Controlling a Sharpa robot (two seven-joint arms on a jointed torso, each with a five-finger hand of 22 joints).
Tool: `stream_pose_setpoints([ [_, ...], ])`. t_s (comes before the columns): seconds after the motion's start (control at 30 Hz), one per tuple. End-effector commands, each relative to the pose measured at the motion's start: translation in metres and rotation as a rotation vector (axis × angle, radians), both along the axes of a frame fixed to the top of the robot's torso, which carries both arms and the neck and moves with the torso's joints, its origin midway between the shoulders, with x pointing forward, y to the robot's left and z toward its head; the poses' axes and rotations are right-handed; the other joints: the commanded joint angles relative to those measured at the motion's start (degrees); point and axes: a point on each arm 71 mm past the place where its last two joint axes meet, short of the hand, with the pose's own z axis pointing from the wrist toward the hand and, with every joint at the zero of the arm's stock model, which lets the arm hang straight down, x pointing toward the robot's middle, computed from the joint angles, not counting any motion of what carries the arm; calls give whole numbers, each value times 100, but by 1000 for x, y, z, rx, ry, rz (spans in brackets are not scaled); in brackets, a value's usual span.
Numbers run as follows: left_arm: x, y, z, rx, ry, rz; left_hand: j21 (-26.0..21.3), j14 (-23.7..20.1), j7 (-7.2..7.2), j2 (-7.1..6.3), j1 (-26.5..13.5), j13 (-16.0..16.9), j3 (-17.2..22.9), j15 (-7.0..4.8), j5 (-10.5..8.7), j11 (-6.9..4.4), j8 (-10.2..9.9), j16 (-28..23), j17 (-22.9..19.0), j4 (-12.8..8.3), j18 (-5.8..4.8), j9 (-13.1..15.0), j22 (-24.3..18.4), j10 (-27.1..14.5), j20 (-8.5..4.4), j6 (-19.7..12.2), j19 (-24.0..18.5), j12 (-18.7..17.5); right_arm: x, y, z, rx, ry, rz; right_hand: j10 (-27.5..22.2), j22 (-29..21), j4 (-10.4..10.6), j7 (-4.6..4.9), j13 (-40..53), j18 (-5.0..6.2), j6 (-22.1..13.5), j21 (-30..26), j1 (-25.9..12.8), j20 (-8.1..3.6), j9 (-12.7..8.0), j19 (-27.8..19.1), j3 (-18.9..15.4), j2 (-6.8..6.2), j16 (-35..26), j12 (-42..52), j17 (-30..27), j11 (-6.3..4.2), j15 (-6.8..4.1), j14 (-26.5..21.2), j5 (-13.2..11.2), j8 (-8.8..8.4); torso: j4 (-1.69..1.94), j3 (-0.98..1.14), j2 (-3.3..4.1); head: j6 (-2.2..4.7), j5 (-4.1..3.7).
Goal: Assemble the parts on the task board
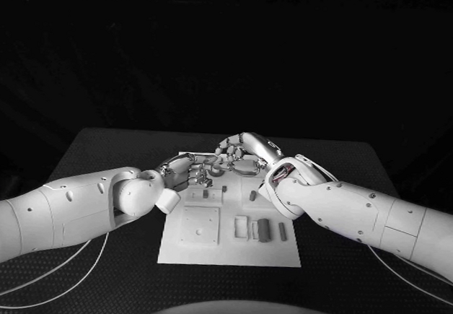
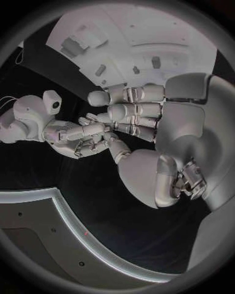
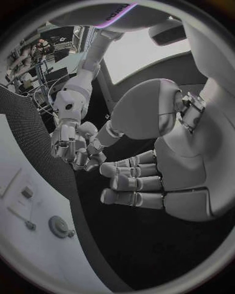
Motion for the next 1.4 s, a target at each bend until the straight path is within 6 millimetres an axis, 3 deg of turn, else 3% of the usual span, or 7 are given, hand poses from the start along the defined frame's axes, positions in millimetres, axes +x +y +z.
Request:
stream_pose_setpoints([
  [0.03, -1, -4, 3, -34, -18, -28, 3, -58, 34, -10, -55, 4, 3, -4, -30, -29, 29, 40, -9, -41, 90, 1, 129, -1, -6, 12, -17, 17, 0, -1, -1, -12, 2, 6, 44, 75, 8, 90, -7, 34, 124, 38, -24, -12, 5, 38, -21, 56, 33, 32, 0, -11, -42, 11, 36, 22, -1, 0, 0, -5, -2],
  [0.5, -2, -5, 4, -40, -19, -38, 12, -55, 33, 0, -64, 0, -2, -6, -31, -31, 32, 56, -12, -55, 92, 0, 131, -6, -10, 9, -11, 24, 0, -2, -2, -16, 0, 6, 71, 78, 6, 79, -15, 34, 145, 51, -8, -29, 2, 61, -2, 93, 43, 31, 2, -24, -55, 35, 41, 23, -3, 2, -1, -10, 1],
  [0.77, -2, -3, 4, -40, -19, -37, 15, -54, 32, 3, -68, -2, -4, -7, -31, -32, 34, 61, -14, -58, 92, -1, 131, -8, -10, 8, -10, 27, 0, -4, -1, -13, -7, 5, 166, 80, 56, 51, -42, 34, 259, 74, -5, -30, -22, 115, 484, 357, 54, 15, 4, -52, -79, 89, 51, 23, -2, 3, 1, -13, 1],
  [1.17, -1, -1, 3, -33, -16, -40, 18, -54, 29, 3, -73, -4, -5, -9, -31, -34, 37, 68, -16, -65, 93, -1, 130, -9, -12, 9, -10, 31, 0, -5, 0, -4, -20, 8, 277, 93, 30, 12, -56, 34, 355, 128, -76, -61, -15, 174, 659, 445, 90, 12, 24, -89, -114, 160, 44, 56, -1, 7, 1, -12, 4],
  [1.4, 0, 0, 1, 5, -26, -52, 20, -53, 30, 4, -73, -6, -5, -10, -31, -35, 39, 72, -18, -70, 94, -1, 130, -10, -13, 9, -8, 34, -2, -4, 0, 19, -15, 16, 295, 95, 21, 7, -61, 34, 359, 141, -111, -69, -15, 185, 658, 396, 94, 4, 28, -94, -121, 174, 37, 57, 3, 5, 1, -10, 5],
])
